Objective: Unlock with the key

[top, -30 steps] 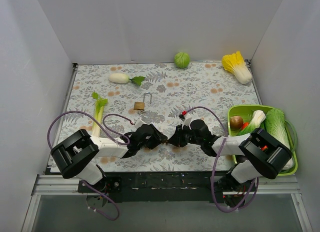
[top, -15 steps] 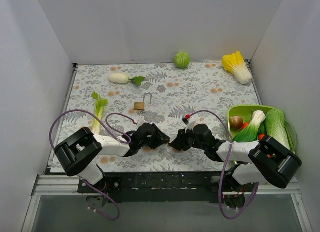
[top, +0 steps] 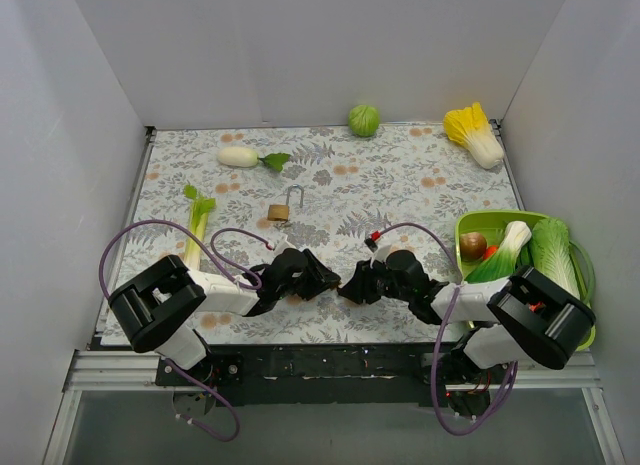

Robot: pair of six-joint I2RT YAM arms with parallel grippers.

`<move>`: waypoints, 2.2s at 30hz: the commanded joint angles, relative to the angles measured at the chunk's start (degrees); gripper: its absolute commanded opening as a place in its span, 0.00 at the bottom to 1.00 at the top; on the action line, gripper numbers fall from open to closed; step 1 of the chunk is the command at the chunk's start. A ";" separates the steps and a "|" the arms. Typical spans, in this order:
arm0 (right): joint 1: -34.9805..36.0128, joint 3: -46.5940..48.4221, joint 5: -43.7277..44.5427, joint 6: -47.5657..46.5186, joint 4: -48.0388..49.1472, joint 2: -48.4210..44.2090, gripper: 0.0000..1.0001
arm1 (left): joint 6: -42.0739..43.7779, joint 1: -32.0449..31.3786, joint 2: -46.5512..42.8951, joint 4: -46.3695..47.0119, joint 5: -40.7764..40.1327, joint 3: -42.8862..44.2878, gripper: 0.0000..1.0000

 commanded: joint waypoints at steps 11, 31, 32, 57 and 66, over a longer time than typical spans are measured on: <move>0.30 1.30 -2.05 0.96 6.96 5.04 0.28 | -0.69 0.31 -0.01 -0.66 0.26 -0.88 0.00; -1.54 3.23 0.50 -0.71 7.92 5.21 0.01 | 3.36 0.31 1.40 5.93 5.60 -2.46 0.00; -1.89 3.58 0.50 -0.71 8.19 5.30 0.01 | 3.44 0.31 1.40 6.98 5.79 -2.72 0.00; -9.36 2.36 -12.23 6.74 22.16 7.85 0.01 | 10.91 -0.92 -0.27 24.47 13.25 -6.24 0.00; -12.35 -0.37 -16.37 12.47 26.55 3.81 0.01 | 17.85 -0.92 -6.16 32.99 18.79 -9.31 0.00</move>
